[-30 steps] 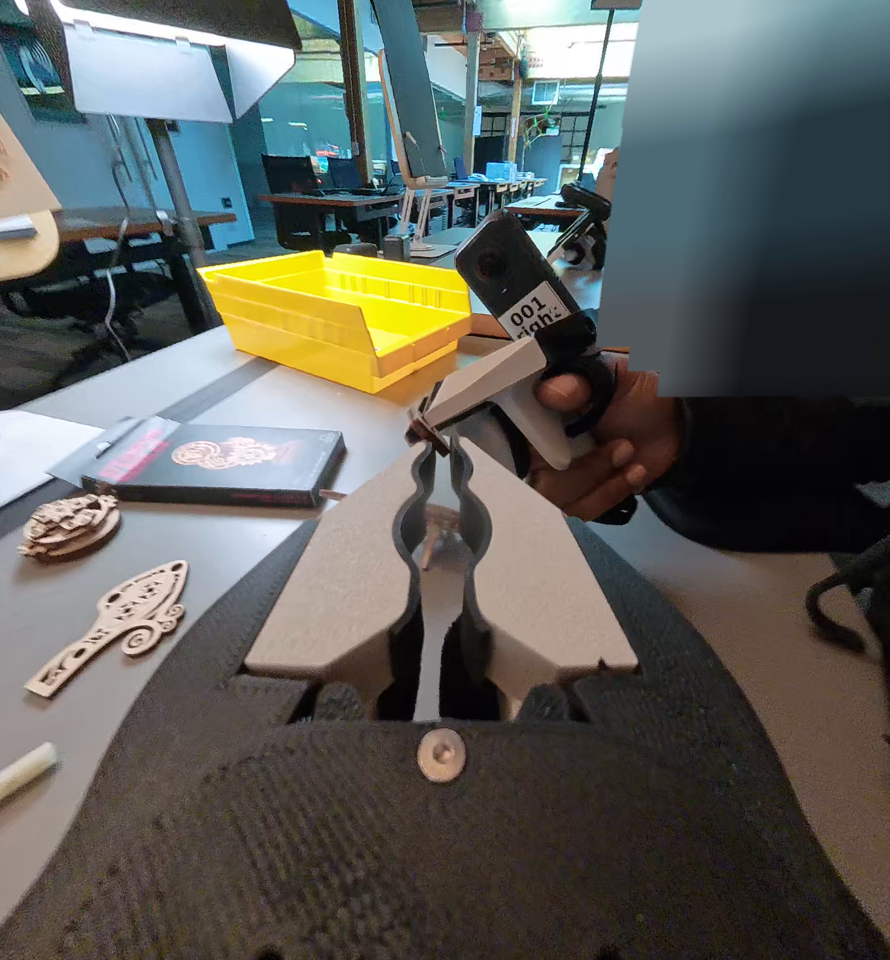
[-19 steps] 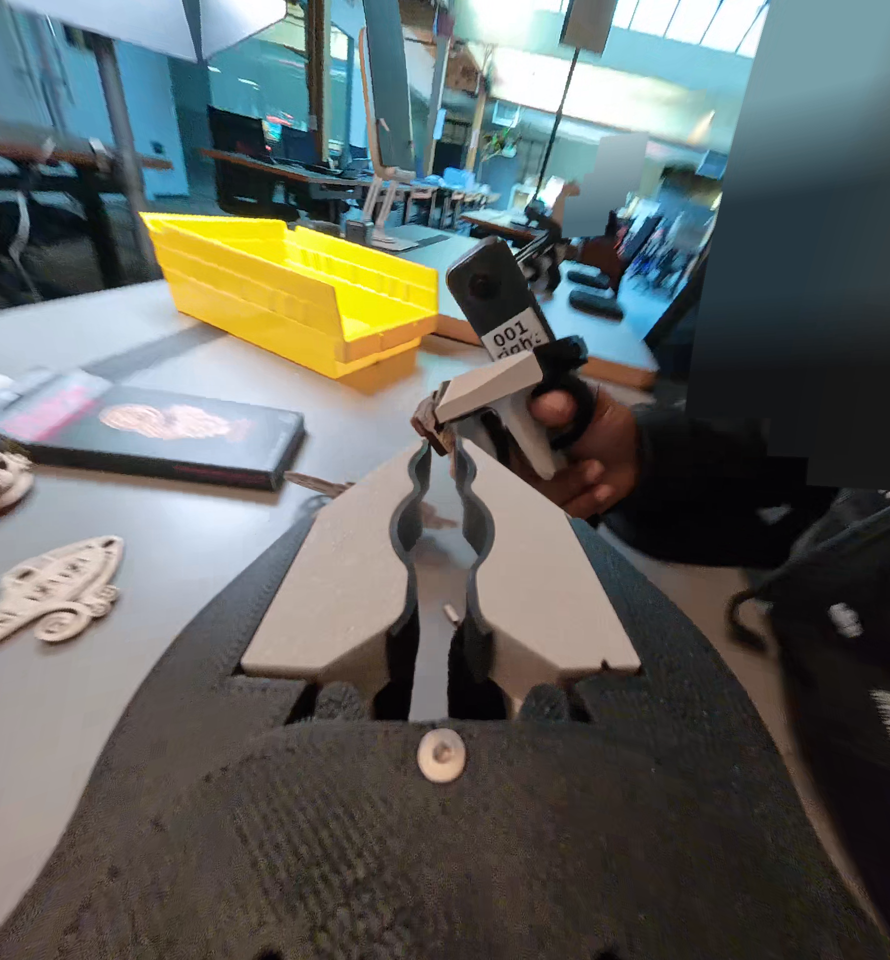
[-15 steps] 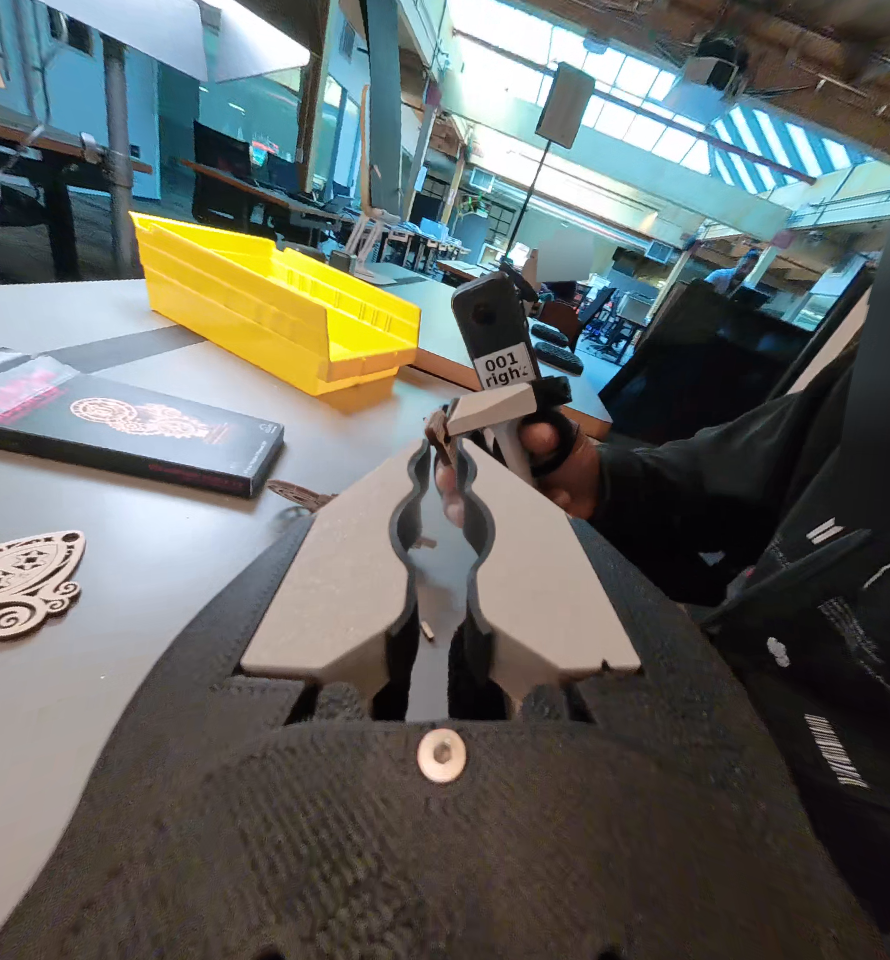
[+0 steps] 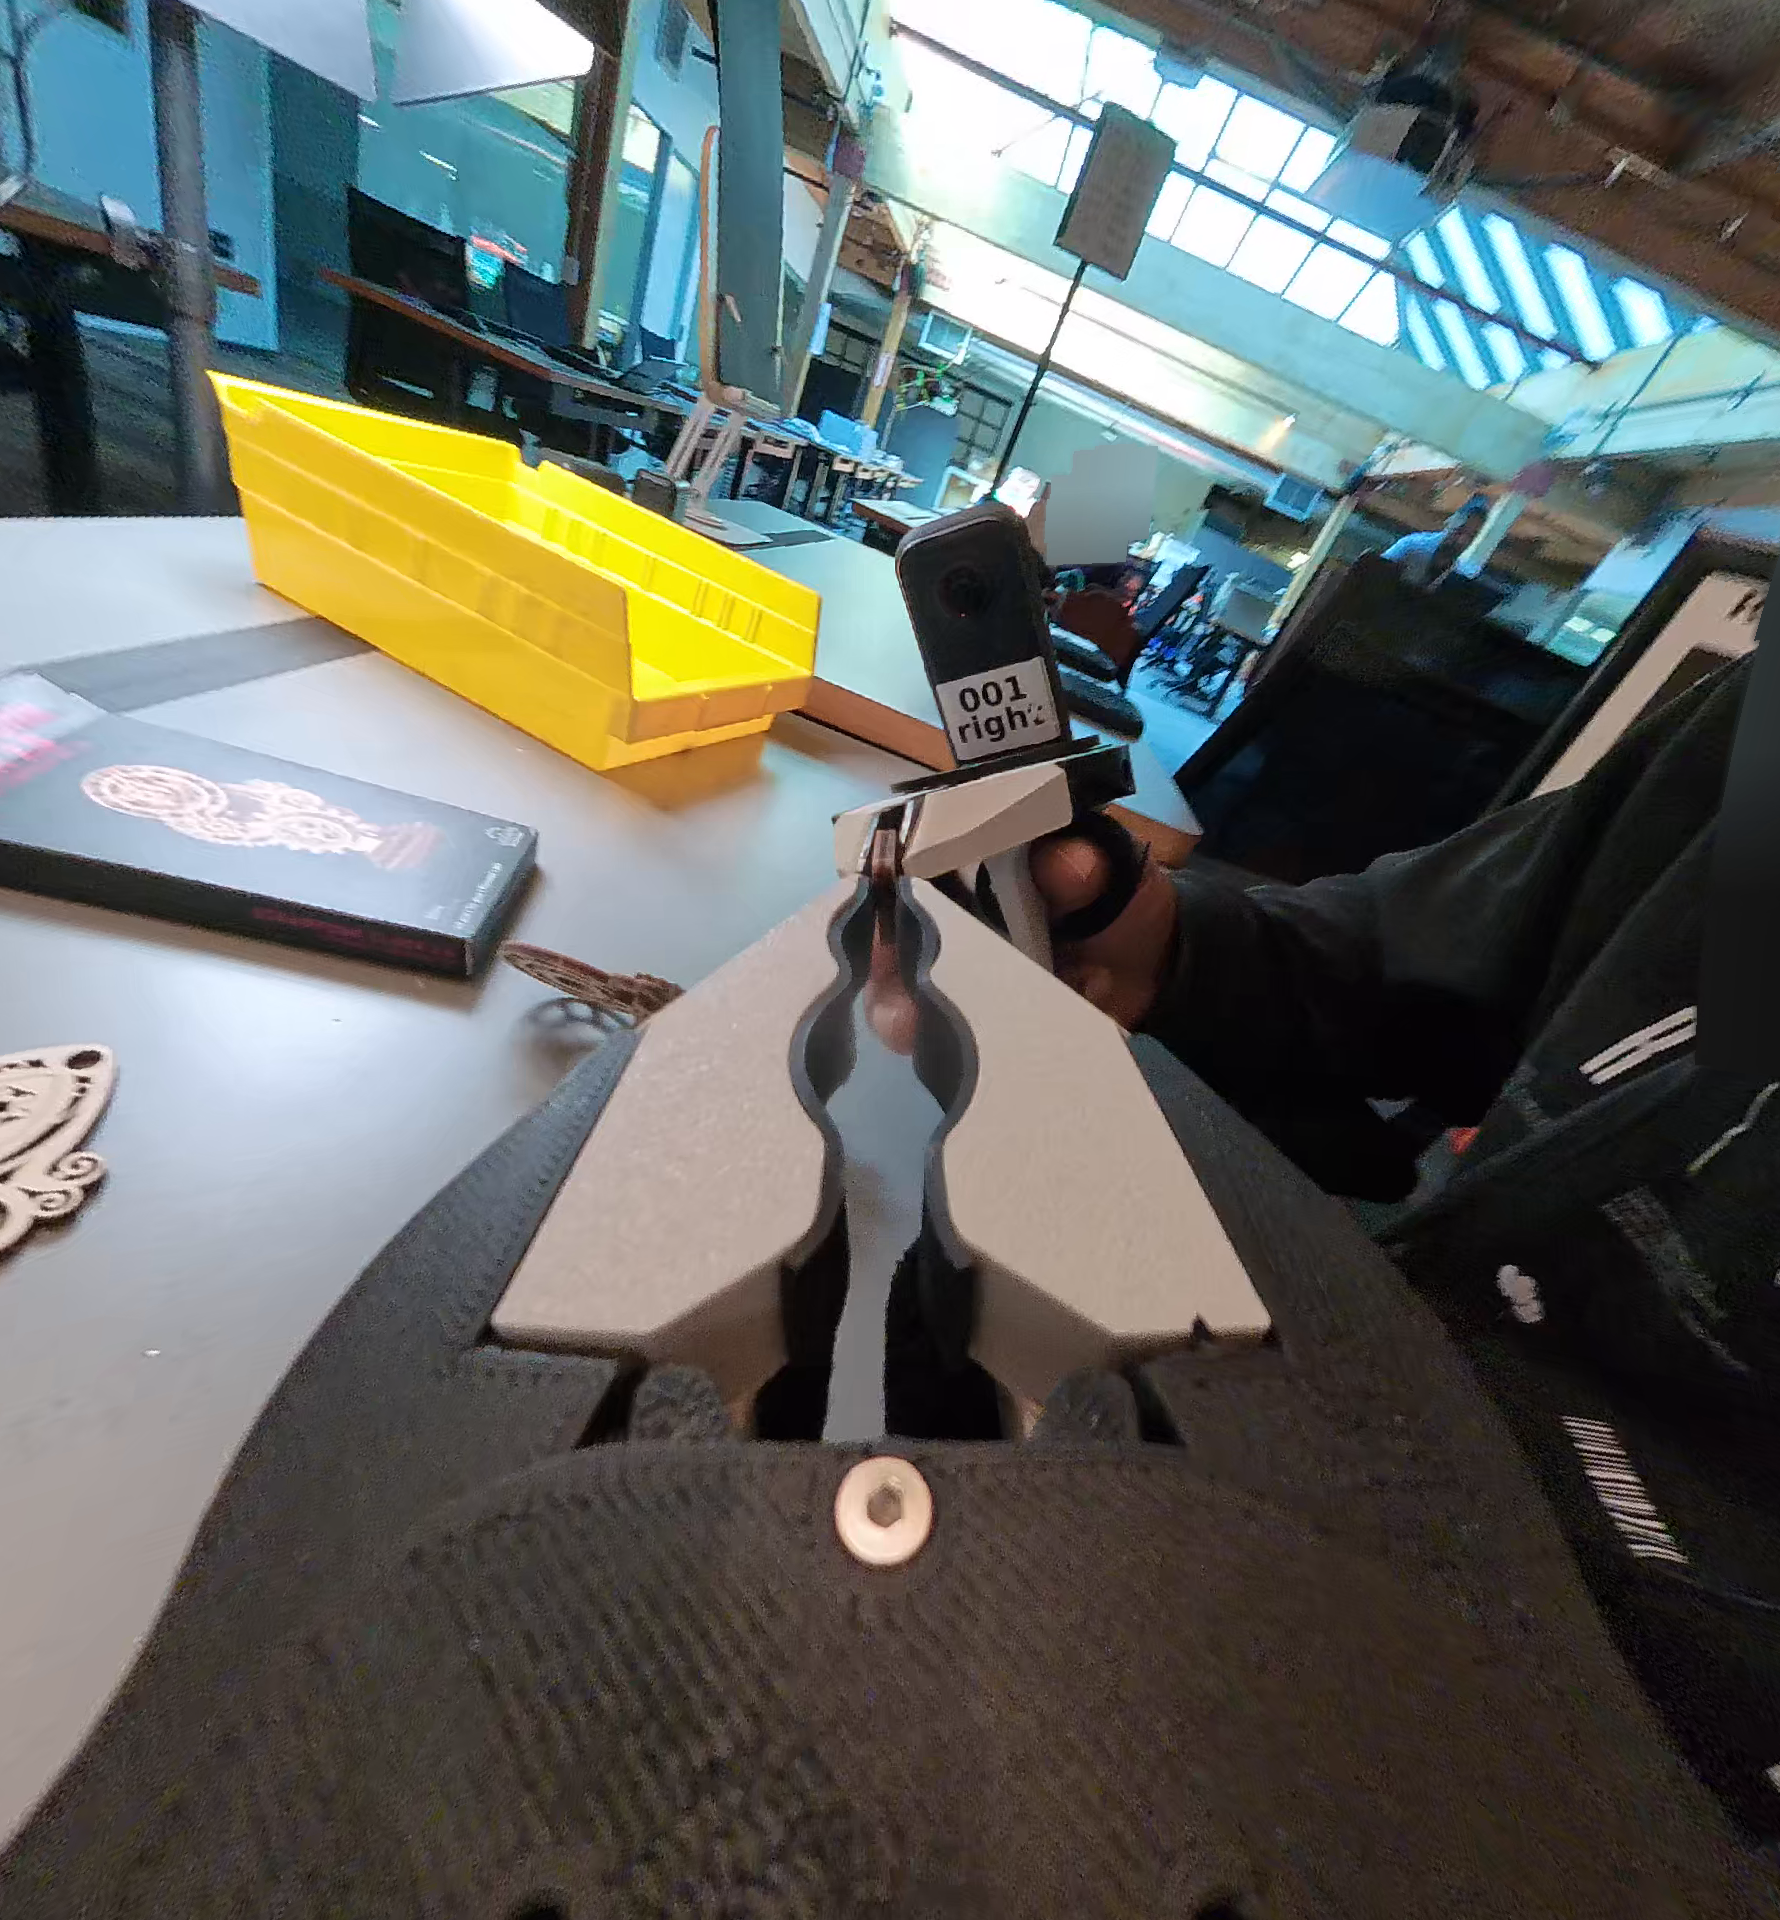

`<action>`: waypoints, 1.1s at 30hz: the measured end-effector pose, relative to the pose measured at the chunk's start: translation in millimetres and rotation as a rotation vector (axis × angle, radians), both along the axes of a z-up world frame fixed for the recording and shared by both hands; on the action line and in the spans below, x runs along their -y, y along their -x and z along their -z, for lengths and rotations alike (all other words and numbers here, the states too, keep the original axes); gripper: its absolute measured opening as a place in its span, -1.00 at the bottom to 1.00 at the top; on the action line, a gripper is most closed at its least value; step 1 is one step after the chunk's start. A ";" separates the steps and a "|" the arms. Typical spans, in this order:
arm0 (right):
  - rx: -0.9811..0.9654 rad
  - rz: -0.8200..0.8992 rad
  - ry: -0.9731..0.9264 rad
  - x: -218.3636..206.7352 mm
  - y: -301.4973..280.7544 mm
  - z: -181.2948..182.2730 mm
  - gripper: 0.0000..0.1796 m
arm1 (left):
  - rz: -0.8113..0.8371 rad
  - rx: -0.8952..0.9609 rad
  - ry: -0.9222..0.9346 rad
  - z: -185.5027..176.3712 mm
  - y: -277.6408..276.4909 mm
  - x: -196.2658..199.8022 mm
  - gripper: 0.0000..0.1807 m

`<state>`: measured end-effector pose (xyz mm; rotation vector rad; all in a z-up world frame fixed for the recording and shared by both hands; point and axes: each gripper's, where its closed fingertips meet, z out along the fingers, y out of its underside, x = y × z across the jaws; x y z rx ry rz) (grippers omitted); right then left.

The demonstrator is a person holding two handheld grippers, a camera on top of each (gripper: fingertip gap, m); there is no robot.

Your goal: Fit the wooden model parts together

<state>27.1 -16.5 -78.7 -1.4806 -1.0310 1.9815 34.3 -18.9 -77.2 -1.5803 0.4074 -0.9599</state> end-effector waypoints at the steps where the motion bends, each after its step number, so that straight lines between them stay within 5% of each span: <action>1: 0.001 0.004 0.009 -0.6 0.3 0.2 -0.95 | -0.019 -0.033 -0.017 0.2 -0.3 -0.3 -0.99; 22: 0.009 0.057 0.248 -2.6 1.3 7.5 -0.94 | -0.184 -0.486 -0.274 7.7 -2.4 0.3 -0.97; 29: -0.019 0.048 -0.025 -2.2 4.0 2.2 -1.00 | -0.077 -0.160 -0.086 6.4 5.0 -3.6 -0.96; 33: 0.012 0.029 -0.010 -1.7 3.9 7.0 -1.00 | -0.023 -0.071 -0.008 10.3 4.8 -3.0 -0.96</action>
